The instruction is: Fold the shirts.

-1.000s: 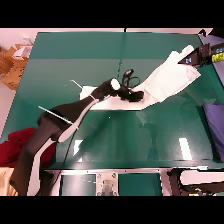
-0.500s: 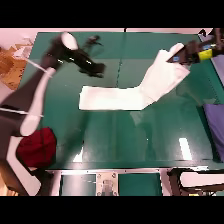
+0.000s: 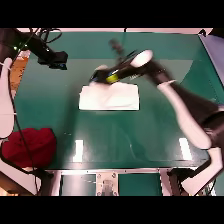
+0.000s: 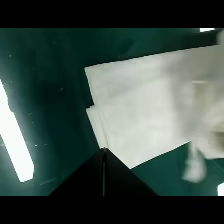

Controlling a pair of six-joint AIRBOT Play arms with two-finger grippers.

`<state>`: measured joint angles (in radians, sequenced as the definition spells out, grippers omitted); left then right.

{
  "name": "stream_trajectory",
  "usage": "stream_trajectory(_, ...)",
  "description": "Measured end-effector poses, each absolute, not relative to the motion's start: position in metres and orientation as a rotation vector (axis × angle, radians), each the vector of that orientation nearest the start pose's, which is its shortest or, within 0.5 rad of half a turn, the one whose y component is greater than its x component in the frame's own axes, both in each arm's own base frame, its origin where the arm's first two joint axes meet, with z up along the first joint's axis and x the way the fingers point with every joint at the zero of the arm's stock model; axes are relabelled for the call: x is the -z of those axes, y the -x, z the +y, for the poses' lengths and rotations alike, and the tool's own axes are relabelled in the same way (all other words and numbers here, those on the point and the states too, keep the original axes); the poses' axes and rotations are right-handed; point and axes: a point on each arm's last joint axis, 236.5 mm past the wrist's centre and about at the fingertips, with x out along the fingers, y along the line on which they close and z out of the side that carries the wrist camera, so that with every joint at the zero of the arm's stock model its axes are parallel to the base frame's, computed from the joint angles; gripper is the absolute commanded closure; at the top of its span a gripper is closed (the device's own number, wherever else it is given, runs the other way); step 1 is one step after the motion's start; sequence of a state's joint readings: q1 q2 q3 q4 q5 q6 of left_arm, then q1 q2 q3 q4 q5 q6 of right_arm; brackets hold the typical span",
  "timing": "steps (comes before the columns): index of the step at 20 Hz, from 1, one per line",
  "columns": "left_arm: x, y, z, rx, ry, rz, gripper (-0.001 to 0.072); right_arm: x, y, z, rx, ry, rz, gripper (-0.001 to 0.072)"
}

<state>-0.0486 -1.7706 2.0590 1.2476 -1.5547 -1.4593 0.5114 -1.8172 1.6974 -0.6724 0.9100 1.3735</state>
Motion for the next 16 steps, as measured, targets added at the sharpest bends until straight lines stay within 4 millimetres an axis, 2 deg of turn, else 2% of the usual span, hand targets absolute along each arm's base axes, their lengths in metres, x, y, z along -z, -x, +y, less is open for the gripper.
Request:
stream_trajectory(2, -0.095, -0.49, -0.093, 0.384, 0.074, 1.237, 0.0685, -0.025, -0.428, 0.445, -0.882, -0.463, 1.064, 0.0228)
stream_trajectory(4, -0.094, -0.489, -0.092, 0.393, 0.062, 1.239, 0.0685, -0.019, -0.434, 0.447, -0.855, -0.487, 1.058, 0.0227)
stream_trajectory(5, -0.095, -0.489, -0.09, 0.393, 0.056, 1.238, 0.0685, -0.022, -0.443, 0.435, -0.838, -0.502, 1.055, 0.0228)
stream_trajectory(6, -0.094, -0.489, -0.088, 0.39, 0.051, 1.24, 0.0685, -0.027, -0.453, 0.419, -0.818, -0.514, 1.056, 0.0227)
stream_trajectory(8, -0.094, -0.489, -0.087, 0.394, 0.045, 1.24, 0.0685, -0.036, -0.47, 0.371, -0.782, -0.524, 1.081, 0.0228)
stream_trajectory(11, -0.093, -0.488, -0.086, 0.396, 0.039, 1.243, 0.0685, -0.04, -0.492, 0.273, -0.674, -0.544, 1.143, 0.0227)
stream_trajectory(14, -0.093, -0.488, -0.086, 0.396, 0.037, 1.243, 0.0685, -0.02, -0.491, 0.185, -0.544, -0.602, 1.239, 0.0219)
stream_trajectory(16, -0.093, -0.488, -0.086, 0.396, 0.038, 1.243, 0.0685, 0.008, -0.478, 0.145, -0.461, -0.657, 1.318, 0.0212)
